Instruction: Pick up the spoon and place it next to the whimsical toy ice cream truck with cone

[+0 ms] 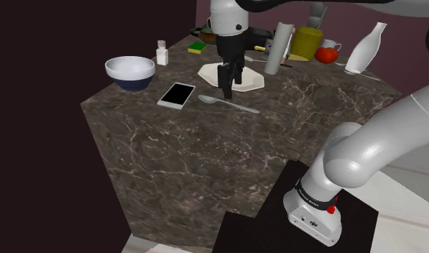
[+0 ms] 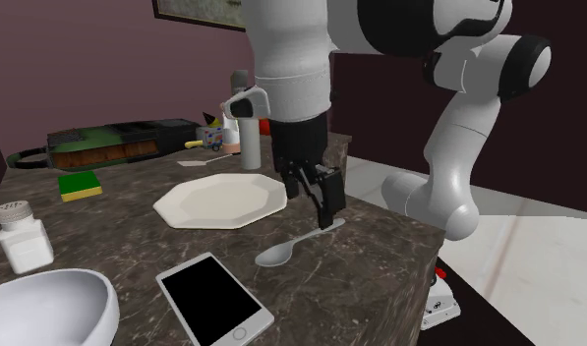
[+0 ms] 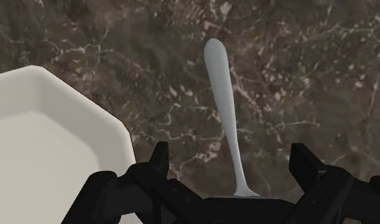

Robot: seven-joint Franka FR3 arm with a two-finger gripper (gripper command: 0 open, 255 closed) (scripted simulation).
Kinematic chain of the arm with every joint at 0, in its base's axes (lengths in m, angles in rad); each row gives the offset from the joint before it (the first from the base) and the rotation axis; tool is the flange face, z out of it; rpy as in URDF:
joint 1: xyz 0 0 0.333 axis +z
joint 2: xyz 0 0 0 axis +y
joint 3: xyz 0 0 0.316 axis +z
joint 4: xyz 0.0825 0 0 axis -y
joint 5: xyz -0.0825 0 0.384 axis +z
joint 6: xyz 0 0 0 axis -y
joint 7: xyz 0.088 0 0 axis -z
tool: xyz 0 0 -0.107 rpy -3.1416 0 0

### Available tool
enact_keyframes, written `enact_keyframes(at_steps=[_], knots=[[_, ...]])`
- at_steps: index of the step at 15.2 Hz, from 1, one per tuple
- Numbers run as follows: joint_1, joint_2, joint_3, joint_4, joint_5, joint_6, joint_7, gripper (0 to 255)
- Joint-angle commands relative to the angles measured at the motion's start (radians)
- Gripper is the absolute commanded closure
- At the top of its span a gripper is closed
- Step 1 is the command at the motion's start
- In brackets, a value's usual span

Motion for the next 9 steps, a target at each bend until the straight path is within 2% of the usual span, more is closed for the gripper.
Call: enact_keyframes(at_steps=[1, 6, 9], knots=[[0.006, 0.001, 0.008, -0.021, -0.003, 0.011, -0.001, 0], [0.008, -0.024, 0.004, -0.108, 0.001, 0.074, -0.005, 0], [0.008, -0.026, 0.004, -0.118, 0.001, 0.081, -0.005, 0]])
